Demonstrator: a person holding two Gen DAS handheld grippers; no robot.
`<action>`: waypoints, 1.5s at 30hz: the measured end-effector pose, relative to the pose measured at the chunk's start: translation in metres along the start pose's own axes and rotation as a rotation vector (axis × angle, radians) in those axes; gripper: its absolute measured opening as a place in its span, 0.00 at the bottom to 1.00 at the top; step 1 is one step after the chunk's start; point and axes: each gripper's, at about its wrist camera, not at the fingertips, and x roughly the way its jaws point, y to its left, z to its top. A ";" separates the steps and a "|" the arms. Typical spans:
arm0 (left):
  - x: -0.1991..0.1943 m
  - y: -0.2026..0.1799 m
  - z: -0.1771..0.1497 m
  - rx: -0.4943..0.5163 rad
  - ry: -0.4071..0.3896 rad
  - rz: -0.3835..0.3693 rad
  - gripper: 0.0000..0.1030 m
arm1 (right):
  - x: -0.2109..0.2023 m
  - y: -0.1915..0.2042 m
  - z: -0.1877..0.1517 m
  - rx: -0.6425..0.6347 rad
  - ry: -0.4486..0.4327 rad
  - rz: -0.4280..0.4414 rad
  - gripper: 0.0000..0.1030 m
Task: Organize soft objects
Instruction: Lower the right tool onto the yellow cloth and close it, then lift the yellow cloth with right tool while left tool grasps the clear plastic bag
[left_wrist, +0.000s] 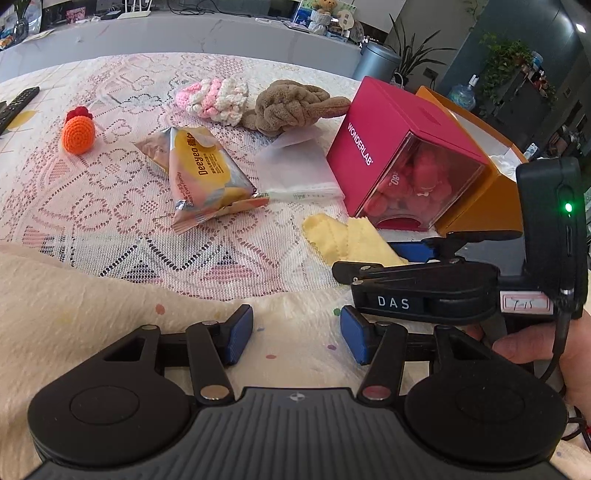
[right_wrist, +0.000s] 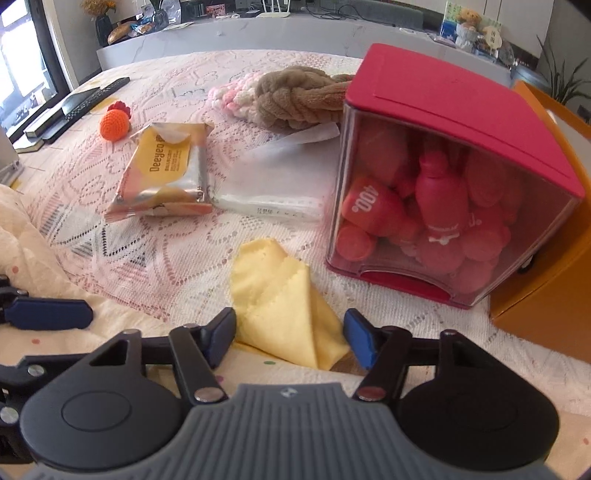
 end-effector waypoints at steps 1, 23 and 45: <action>0.000 0.000 0.000 -0.001 0.000 0.000 0.62 | -0.001 0.002 -0.001 -0.013 -0.007 0.011 0.47; 0.019 -0.021 0.046 0.270 -0.025 0.032 0.65 | -0.013 -0.037 0.011 0.167 0.030 -0.034 0.04; 0.124 -0.044 0.106 0.718 0.111 0.045 0.76 | 0.011 -0.062 0.040 0.130 0.296 0.112 0.04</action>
